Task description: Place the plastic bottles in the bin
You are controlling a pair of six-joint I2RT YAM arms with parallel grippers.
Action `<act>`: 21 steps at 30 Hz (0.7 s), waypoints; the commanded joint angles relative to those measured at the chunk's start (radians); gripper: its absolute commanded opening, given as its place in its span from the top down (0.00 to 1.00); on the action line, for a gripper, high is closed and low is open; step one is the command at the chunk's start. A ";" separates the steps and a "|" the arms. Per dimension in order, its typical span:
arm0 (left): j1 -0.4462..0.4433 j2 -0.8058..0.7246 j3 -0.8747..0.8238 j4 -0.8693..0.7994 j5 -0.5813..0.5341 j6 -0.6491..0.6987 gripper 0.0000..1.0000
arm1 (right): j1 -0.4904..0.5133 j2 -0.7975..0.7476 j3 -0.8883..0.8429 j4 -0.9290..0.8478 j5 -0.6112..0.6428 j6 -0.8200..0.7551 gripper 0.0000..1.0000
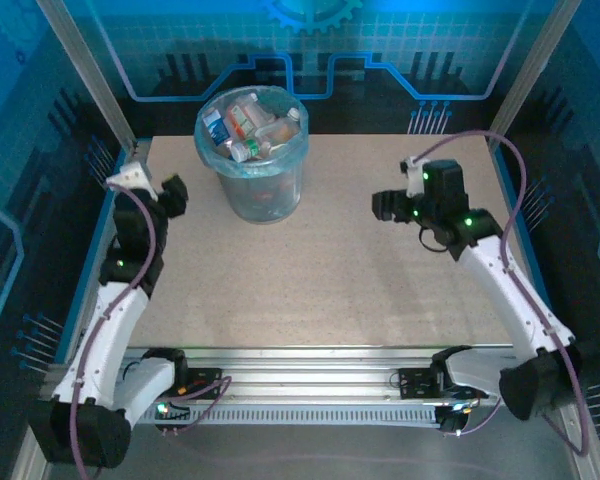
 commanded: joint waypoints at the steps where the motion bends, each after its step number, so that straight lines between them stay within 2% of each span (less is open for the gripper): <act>1: -0.001 -0.040 -0.168 0.138 -0.074 -0.001 0.35 | -0.081 -0.096 -0.280 0.300 0.192 -0.119 0.16; 5: -0.004 -0.020 -0.376 0.359 -0.077 -0.001 0.35 | -0.172 -0.114 -0.598 0.670 0.202 -0.180 0.14; 8: -0.006 0.071 -0.481 0.567 -0.029 0.013 0.35 | -0.230 -0.043 -0.694 0.841 0.093 -0.175 0.13; 10: -0.010 0.172 -0.488 0.656 0.008 0.041 0.34 | -0.240 0.030 -0.726 0.953 0.025 -0.183 0.12; 12: -0.018 0.279 -0.477 0.733 0.045 0.092 0.33 | -0.241 0.074 -0.698 0.962 -0.057 -0.206 0.12; 13: -0.029 0.331 -0.449 0.705 0.053 0.114 0.32 | -0.241 0.101 -0.697 1.012 -0.098 -0.212 0.12; 15: -0.042 0.425 -0.433 0.781 0.101 0.182 0.30 | -0.244 0.152 -0.713 1.148 -0.151 -0.215 0.10; 17: -0.052 0.447 -0.394 0.735 0.146 0.233 0.29 | -0.245 0.224 -0.710 1.230 -0.183 -0.239 0.10; 20: -0.042 0.488 -0.461 0.939 0.199 0.292 0.26 | -0.250 0.349 -0.710 1.346 -0.219 -0.247 0.09; 21: -0.024 0.513 -0.484 1.000 0.230 0.276 0.25 | -0.250 0.344 -0.690 1.299 -0.218 -0.250 0.08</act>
